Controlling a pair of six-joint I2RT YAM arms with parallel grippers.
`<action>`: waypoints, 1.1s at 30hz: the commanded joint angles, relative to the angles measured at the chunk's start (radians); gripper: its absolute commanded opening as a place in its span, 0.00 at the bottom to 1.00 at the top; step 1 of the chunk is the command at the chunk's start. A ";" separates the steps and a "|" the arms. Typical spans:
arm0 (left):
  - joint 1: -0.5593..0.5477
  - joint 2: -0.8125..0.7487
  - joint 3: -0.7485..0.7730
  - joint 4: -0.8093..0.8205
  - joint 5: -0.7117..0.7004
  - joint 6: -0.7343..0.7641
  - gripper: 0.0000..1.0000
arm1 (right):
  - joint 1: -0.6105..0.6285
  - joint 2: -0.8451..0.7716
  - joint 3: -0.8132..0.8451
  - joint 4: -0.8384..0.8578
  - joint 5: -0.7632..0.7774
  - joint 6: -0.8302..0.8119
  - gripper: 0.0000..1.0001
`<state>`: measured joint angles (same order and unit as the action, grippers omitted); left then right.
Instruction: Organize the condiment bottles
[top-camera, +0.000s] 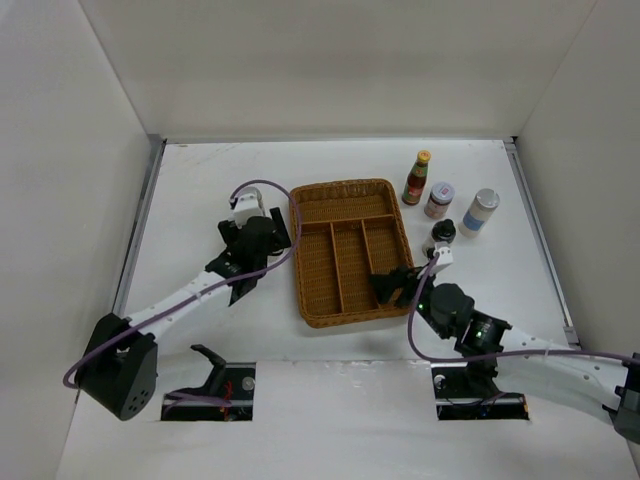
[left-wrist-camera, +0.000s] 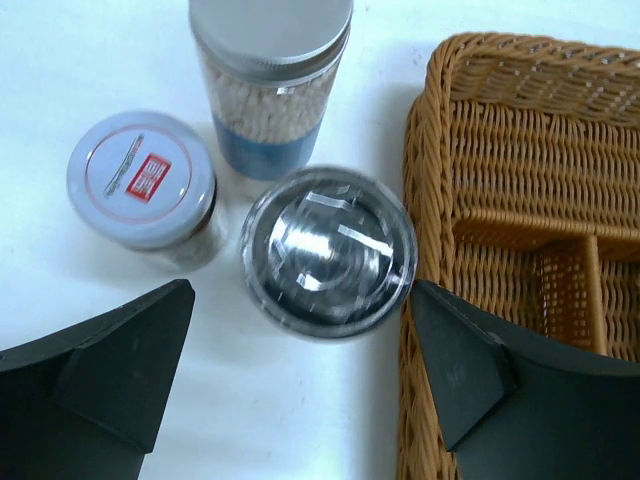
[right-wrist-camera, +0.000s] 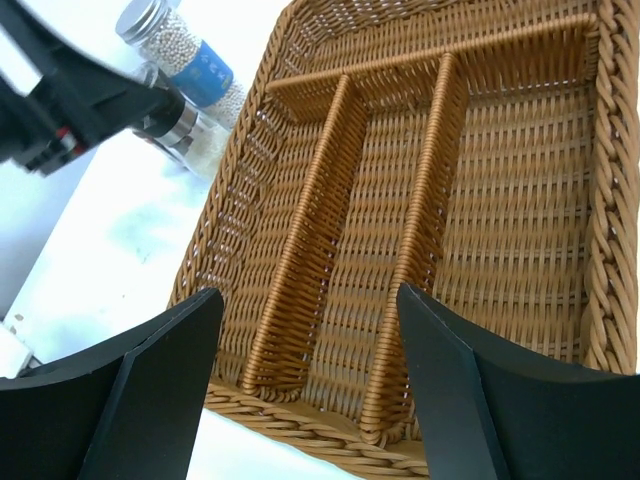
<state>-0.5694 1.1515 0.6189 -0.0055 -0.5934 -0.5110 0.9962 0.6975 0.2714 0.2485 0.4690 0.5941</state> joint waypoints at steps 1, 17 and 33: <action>0.015 0.048 0.073 0.128 -0.003 0.034 0.90 | -0.005 0.014 0.005 0.066 -0.018 -0.013 0.77; -0.078 -0.016 0.117 0.170 -0.081 0.114 0.34 | -0.017 -0.004 -0.009 0.075 -0.016 -0.014 0.77; -0.136 0.301 0.476 0.404 -0.042 0.238 0.32 | -0.031 -0.004 -0.008 0.058 -0.003 -0.014 0.22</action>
<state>-0.7345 1.3838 1.0058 0.2687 -0.6914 -0.2928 0.9775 0.7074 0.2642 0.2626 0.4587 0.5823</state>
